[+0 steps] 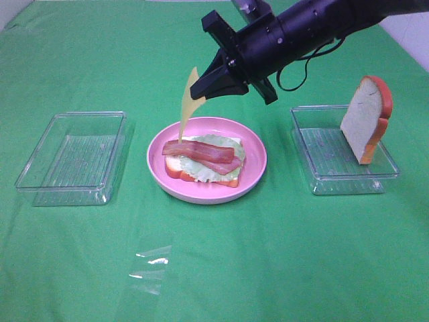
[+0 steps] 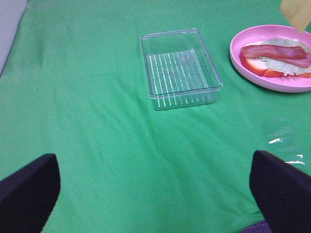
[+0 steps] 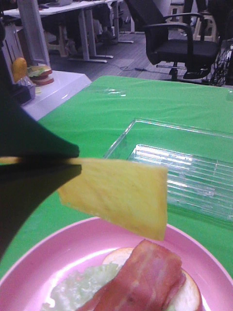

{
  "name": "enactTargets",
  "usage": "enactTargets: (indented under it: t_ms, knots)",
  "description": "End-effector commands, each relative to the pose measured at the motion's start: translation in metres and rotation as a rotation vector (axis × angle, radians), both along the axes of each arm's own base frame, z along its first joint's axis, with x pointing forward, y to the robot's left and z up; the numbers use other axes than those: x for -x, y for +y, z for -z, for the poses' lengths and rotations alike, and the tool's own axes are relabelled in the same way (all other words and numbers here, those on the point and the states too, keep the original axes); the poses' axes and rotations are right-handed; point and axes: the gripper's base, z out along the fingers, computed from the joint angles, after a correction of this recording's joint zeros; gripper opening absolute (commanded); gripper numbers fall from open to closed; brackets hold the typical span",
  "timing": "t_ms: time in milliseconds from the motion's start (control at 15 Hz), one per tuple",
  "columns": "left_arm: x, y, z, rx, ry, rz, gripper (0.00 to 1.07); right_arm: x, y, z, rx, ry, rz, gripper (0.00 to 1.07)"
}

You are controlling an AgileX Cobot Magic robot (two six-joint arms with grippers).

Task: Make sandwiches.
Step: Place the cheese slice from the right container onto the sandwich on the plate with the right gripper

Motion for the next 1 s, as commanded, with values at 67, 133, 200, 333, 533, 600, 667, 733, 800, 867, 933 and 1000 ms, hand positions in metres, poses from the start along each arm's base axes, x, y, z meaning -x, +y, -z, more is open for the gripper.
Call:
enactTargets:
  t_ms: [67,133,200,333,533,600,667,733,800,867,933,1000]
  knots:
    - [0.002,-0.001,0.0,0.014,-0.021,0.006,0.98,-0.01,0.006,0.023,-0.072,0.029,0.057,0.0]
    - [0.002,-0.001,0.0,0.014,-0.021,0.006,0.98,-0.013,0.009,0.032,-0.108,0.067,0.085,0.0]
    - [0.002,-0.001,0.0,0.014,-0.021,0.006,0.98,-0.015,0.01,0.039,-0.13,0.087,0.1,0.0]
    - [0.002,-0.001,0.0,0.014,-0.021,0.006,0.98,-0.018,0.012,0.053,-0.157,0.093,0.11,0.0]
    - [0.002,-0.001,0.0,0.014,-0.021,0.006,0.98,-0.02,0.012,0.072,-0.142,0.121,0.122,0.0]
    - [0.002,-0.001,0.0,0.014,-0.021,0.006,0.98,-0.019,0.011,0.078,-0.11,0.112,0.091,0.0]
    - [0.002,-0.001,0.0,0.014,-0.021,0.006,0.98,-0.018,0.01,0.079,-0.098,0.109,0.083,0.0]
    - [0.002,-0.001,0.0,0.014,-0.021,0.006,0.98,-0.018,0.009,0.08,-0.08,0.101,0.075,0.0]
    - [0.002,-0.001,0.0,0.014,-0.021,0.006,0.98,-0.018,0.008,0.082,-0.054,0.09,0.065,0.0]
    - [0.002,-0.001,0.0,0.014,-0.021,0.006,0.98,-0.017,0.007,0.083,-0.041,0.088,0.059,0.0]
    - [0.002,-0.001,0.0,0.014,-0.021,0.006,0.98,-0.017,0.006,0.085,-0.023,0.081,0.047,0.0]
    - [0.002,-0.001,0.0,0.014,-0.021,0.006,0.98,-0.017,0.005,0.084,-0.012,0.074,0.045,0.0]
